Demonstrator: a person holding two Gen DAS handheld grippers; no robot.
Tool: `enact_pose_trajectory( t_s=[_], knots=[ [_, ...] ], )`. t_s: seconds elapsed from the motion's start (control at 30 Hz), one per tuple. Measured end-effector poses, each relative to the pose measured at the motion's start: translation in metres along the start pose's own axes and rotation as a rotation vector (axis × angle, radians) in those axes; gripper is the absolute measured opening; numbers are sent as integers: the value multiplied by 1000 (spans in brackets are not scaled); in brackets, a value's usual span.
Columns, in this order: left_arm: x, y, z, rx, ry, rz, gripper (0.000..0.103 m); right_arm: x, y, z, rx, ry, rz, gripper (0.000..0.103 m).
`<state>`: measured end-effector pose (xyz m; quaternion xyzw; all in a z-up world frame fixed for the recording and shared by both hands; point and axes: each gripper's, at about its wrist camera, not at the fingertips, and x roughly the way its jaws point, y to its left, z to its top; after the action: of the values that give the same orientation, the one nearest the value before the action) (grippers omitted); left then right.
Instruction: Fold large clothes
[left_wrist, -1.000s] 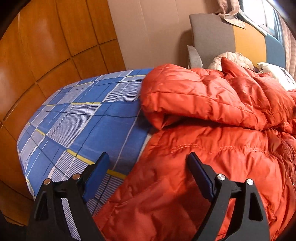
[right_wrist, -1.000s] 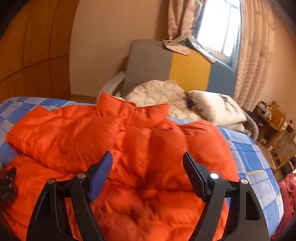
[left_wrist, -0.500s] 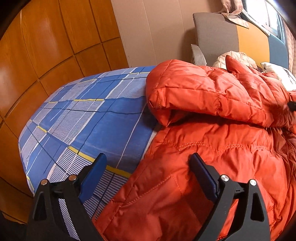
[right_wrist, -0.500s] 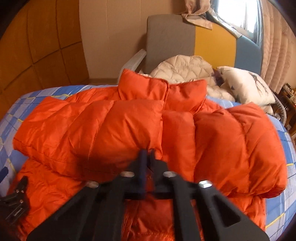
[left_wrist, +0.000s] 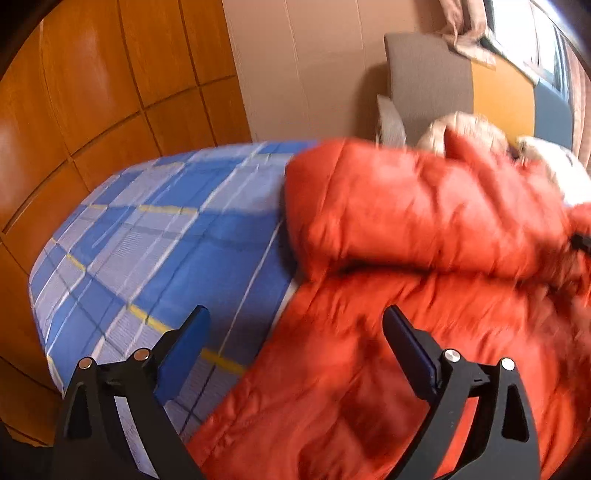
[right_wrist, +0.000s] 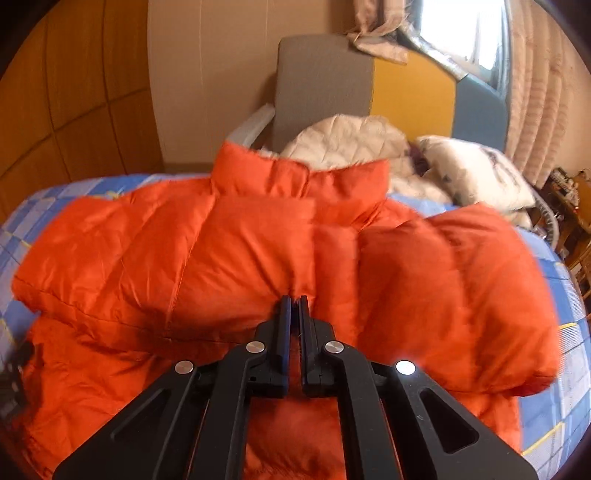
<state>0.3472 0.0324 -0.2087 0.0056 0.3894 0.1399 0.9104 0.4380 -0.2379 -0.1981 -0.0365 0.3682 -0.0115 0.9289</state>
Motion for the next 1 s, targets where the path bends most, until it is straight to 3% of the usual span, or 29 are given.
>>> enact_pose_trajectory(
  t_s=[0.2, 0.37, 0.5, 0.63, 0.8, 0.9, 1.0],
  knots=[
    [3, -11, 45, 2, -73, 23, 94, -2, 1, 14, -39, -32, -22, 2],
    [28, -26, 63, 56, -70, 52, 94, 16, 11, 18, -97, -14, -50, 2],
    [53, -34, 62, 86, -29, 73, 94, 33, 14, 14, -133, 13, -107, 2],
    [76, -36, 52, 94, 7, 83, 95, 62, 1, 5, -75, 105, -111, 2],
    [88, -39, 47, 90, 22, 73, 96, 73, 4, -6, -94, 99, -127, 2],
    [83, -37, 47, 89, 19, 59, 96, 60, -7, -3, -50, 97, -80, 2],
    [72, -28, 45, 71, 23, 30, 96, 23, -29, 1, 7, 13, -69, 2]
  ],
)
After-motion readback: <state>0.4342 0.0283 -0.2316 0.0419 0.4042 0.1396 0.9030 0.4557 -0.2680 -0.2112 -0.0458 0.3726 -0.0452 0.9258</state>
